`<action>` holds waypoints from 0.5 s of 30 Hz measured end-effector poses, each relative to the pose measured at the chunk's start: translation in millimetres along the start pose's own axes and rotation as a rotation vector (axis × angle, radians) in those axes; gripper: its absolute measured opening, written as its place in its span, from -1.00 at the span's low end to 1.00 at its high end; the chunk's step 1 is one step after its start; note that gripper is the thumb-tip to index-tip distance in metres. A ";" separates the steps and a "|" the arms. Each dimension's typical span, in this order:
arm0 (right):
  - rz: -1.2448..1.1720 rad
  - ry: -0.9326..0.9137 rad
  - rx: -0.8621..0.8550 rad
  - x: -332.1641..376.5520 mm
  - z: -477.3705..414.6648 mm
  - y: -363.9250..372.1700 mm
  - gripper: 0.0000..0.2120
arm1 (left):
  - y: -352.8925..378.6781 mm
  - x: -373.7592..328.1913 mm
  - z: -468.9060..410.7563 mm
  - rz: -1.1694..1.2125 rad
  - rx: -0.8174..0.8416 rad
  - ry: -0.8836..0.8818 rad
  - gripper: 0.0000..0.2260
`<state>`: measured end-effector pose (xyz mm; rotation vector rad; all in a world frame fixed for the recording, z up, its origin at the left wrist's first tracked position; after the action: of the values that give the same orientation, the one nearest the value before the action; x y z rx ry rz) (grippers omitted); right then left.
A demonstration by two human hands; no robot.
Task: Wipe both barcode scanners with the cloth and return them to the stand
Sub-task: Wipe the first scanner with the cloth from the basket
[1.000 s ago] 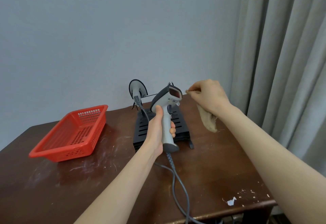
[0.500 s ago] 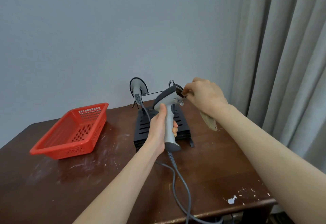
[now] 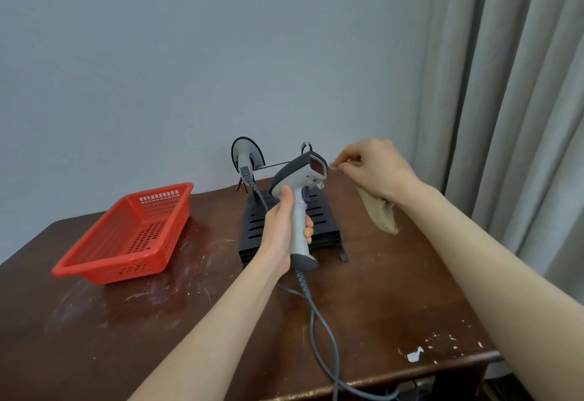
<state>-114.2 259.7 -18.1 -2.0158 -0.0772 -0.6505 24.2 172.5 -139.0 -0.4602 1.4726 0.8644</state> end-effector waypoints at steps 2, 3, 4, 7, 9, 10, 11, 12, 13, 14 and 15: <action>0.014 -0.054 0.025 9.6 -0.9 6.2 -0.79 | 3.0 0.1 -0.1 -0.004 0.009 0.001 -0.52; 0.054 -0.062 0.039 11.2 -2.1 10.0 -0.78 | 4.6 -0.7 -0.2 -0.008 0.015 0.005 -0.52; 0.111 -0.054 0.049 10.8 -3.7 12.6 -0.76 | 5.9 -1.8 -0.5 -0.018 0.021 0.011 -0.53; 0.233 0.029 0.038 2.6 -7.4 9.6 -0.71 | 6.7 -2.1 -1.2 -0.036 0.021 0.016 -0.53; 0.191 0.032 -0.003 3.6 -7.3 3.1 -0.70 | 5.8 -2.2 -2.1 -0.024 0.016 0.016 -0.52; 0.159 0.003 -0.007 7.3 -6.7 2.6 -0.71 | 5.6 -2.4 -3.3 -0.030 0.017 0.019 -0.52; 0.138 -0.024 0.013 10.9 -6.1 5.0 -0.72 | 5.4 -2.5 -3.7 -0.040 0.018 0.021 -0.52; 0.142 -0.035 0.046 12.8 -5.8 8.5 -0.72 | 5.2 -2.4 -3.5 -0.048 0.020 0.023 -0.52; 0.177 -0.027 0.076 13.2 -6.1 11.5 -0.72 | 5.3 -2.1 -3.0 -0.052 0.024 0.024 -0.53; 0.223 -0.002 0.096 11.0 -6.8 13.2 -0.71 | 5.7 -1.4 -2.7 -0.057 0.028 0.024 -0.54; 0.255 0.022 0.099 8.5 -7.0 12.4 -0.70 | 5.8 -0.6 -2.4 -0.061 0.031 0.023 -0.55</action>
<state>-105.9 245.7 -21.3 -1.8832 0.1560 -0.4963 18.4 174.2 -137.3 -0.4910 1.4841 0.7891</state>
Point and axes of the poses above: each hand's wrist, its own z-axis away from the middle knuckle, its own y-axis out of the palm, x = y × z, the point moved 10 cm from there along -z, towards the middle knuckle, and after that the axes turned 6 degrees about x, right-handed, at the moved point
